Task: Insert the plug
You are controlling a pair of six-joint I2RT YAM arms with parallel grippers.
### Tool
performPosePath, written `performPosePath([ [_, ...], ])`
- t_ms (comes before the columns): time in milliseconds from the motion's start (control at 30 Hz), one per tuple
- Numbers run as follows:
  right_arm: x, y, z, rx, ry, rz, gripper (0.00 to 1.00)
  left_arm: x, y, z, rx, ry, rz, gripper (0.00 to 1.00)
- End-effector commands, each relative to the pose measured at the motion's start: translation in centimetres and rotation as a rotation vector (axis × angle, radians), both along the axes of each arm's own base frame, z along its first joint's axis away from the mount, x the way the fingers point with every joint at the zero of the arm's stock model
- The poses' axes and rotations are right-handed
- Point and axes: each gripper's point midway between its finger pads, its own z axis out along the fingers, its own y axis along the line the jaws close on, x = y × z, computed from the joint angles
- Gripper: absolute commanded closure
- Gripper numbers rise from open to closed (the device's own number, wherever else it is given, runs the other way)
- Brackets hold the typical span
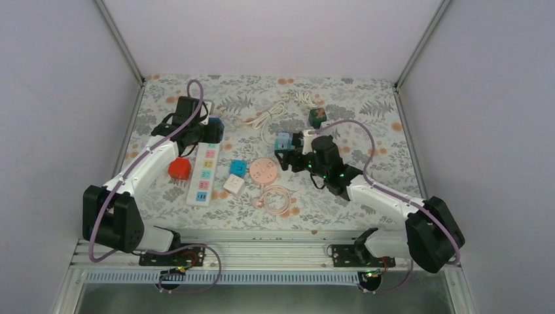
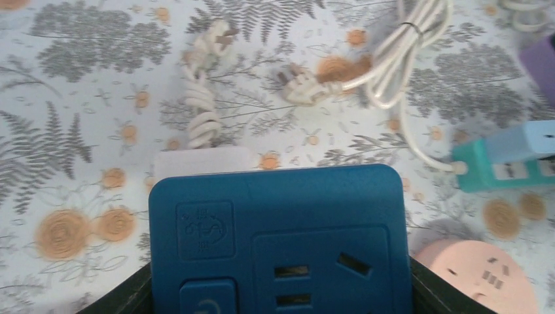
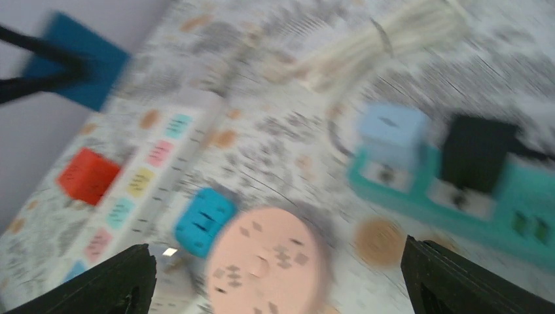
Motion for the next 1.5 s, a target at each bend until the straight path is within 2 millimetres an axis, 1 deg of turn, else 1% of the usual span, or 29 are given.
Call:
performPosePath([
  [0, 0.1, -3.5, -3.9, 0.048, 0.201, -0.159, 0.04, 1.8, 2.2, 1.2, 0.119, -0.074, 0.072, 0.49],
  [100, 0.1, -5.0, -4.6, 0.038, 0.22, -0.196, 0.04, 2.2, 2.5, 0.4, 0.147, -0.078, 0.077, 0.48],
  [300, -0.6, -5.9, -3.8, 0.041, 0.199, -0.191, 0.04, 2.6, 2.9, -1.5, 0.2, -0.048, 0.072, 0.49],
  [367, -0.9, -6.1, -3.9, 0.034, 0.203, -0.193, 0.04, 2.6, 2.8, -2.2, 0.211, -0.036, 0.046, 0.49],
  [433, -1.1, -6.3, -4.0, 0.034, 0.204, -0.191, 0.04, 2.8, 3.0, -3.1, 0.23, -0.008, 0.05, 0.49],
  [600, -1.2, -6.1, -4.3, 0.036, 0.218, -0.186, 0.04, 3.1, 2.0, -5.4, 0.206, 0.063, -0.001, 0.49],
  [733, -1.0, -5.9, -4.5, 0.038, 0.23, -0.186, 0.04, 3.1, 2.5, -7.0, 0.208, 0.099, 0.012, 0.49],
  [833, -1.0, -5.9, -4.8, 0.031, 0.235, -0.189, 0.04, 3.3, 2.7, -7.4, 0.21, 0.108, 0.018, 0.49],
  [967, -0.8, -6.0, -4.9, 0.017, 0.235, -0.196, 0.04, 3.5, 2.9, -7.8, 0.206, 0.115, 0.025, 0.49],
  [1100, -0.7, -6.1, -5.1, 0.011, 0.236, -0.201, 0.04, 3.6, 2.9, -7.7, 0.205, 0.116, 0.028, 0.49],
  [1167, -0.7, -6.0, -5.3, 0.011, 0.242, -0.2, 0.04, 3.7, 3.1, -6.9, 0.204, 0.11, 0.043, 0.5],
  [1333, -0.7, -5.9, -5.7, 0.01, 0.253, -0.197, 0.04, 3.8, 2.4, -3.4, 0.161, 0.025, 0.025, 0.5],
  [1400, -0.7, -5.8, -5.8, 0.01, 0.256, -0.196, 0.04, 3.9, 2.4, -3.1, 0.162, 0.016, 0.02, 0.5],
  [1467, -0.6, -5.7, -5.9, 0.013, 0.259, -0.193, 0.04, 4.0, 2.6, -3.9, 0.178, 0.037, 0.022, 0.5],
])
